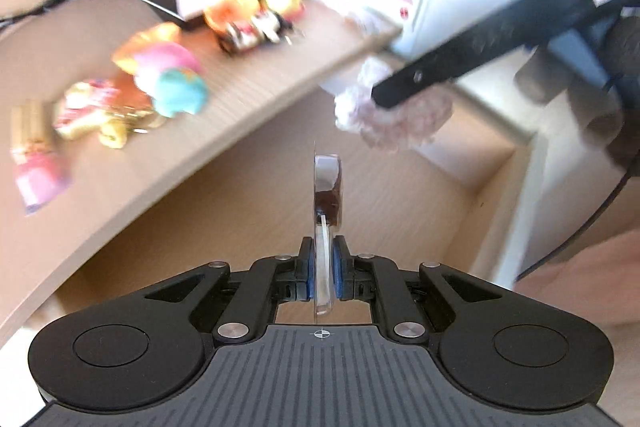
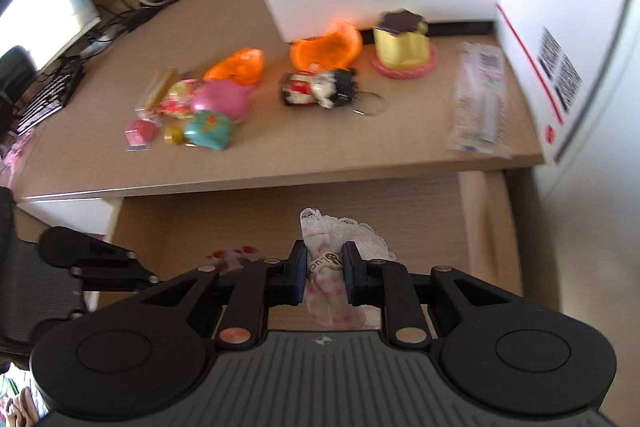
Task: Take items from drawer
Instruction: 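Lift the red-lidded item out with the left gripper while the right holds the tissue, then set the tissue by the pudding with the right gripper while the left releases the red-lidded item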
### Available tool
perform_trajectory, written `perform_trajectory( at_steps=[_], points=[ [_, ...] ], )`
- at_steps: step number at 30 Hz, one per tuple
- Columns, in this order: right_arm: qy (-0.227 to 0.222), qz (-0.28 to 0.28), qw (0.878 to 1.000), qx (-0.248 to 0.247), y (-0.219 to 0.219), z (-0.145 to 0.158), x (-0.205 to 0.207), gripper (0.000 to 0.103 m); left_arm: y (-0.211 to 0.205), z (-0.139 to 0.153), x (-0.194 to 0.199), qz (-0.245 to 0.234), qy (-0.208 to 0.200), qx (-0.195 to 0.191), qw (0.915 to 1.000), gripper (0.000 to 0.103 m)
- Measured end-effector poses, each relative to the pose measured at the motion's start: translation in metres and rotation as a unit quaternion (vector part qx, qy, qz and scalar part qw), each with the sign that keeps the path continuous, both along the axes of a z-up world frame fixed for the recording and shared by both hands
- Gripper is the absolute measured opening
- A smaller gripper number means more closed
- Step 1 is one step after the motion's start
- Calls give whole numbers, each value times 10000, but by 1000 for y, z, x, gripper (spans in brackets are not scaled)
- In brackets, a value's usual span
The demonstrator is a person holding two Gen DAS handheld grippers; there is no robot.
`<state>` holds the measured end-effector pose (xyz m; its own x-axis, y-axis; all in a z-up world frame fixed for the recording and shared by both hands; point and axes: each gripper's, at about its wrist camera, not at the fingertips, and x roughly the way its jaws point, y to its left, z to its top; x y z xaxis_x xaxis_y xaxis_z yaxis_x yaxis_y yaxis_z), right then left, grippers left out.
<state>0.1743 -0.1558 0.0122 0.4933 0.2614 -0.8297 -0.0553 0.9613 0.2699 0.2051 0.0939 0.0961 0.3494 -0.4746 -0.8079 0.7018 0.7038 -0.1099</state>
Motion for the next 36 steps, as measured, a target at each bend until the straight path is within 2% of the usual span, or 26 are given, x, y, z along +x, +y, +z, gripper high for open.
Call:
perform_trajectory(
  at_steps=[1, 3, 5, 7, 13, 17, 20, 24, 32, 33, 34, 36],
  points=[
    [-71, 60, 10000, -16, 5, 5, -2, 18, -4, 0, -8, 111, -52, -91, 9999, 11],
    [-229, 192, 9995, -39, 15, 15, -9, 18, 16, 23, -17, 335, -193, -291, 9988, 11],
    [-407, 268, 9988, -53, 21, 27, -17, 18, 19, 24, -23, 567, -340, -518, 9965, 11],
    [-637, 278, 9976, -43, 25, 44, -25, 18, 23, 38, -23, 751, -499, -731, 9932, 11],
    [-1532, 329, 9875, -179, 28, 103, -32, 18, 42, 78, 9, 1325, -883, -1331, 9782, 11],
    [-1853, 283, 9818, -305, 27, 122, -16, 18, 51, 86, 46, 1750, -917, -1718, 9651, 11],
    [-1899, 184, 9812, -291, 20, 122, -1, 18, 51, 83, 78, 2006, -901, -1798, 9588, 11],
    [-1835, 20, 9826, -295, 11, 111, 16, 18, 45, 74, 128, 2145, -880, -1809, 9558, 11],
    [-1547, -286, 9856, -621, -3, 71, 49, 18, 22, 17, 208, 2399, -500, -1737, 9538, 11],
    [-1530, -323, 9854, -670, -5, 66, 51, 18, 21, 9, 212, 2443, -478, -1721, 9531, 23],
    [-1518, -358, 9850, -732, -7, 61, 53, 18, 21, 3, 215, 2482, -498, -1754, 9514, 27],
    [-1506, -413, 9836, -898, -9, 52, 54, 18, 21, -4, 217, 2595, -550, -1685, 9494, 26]
  ],
)
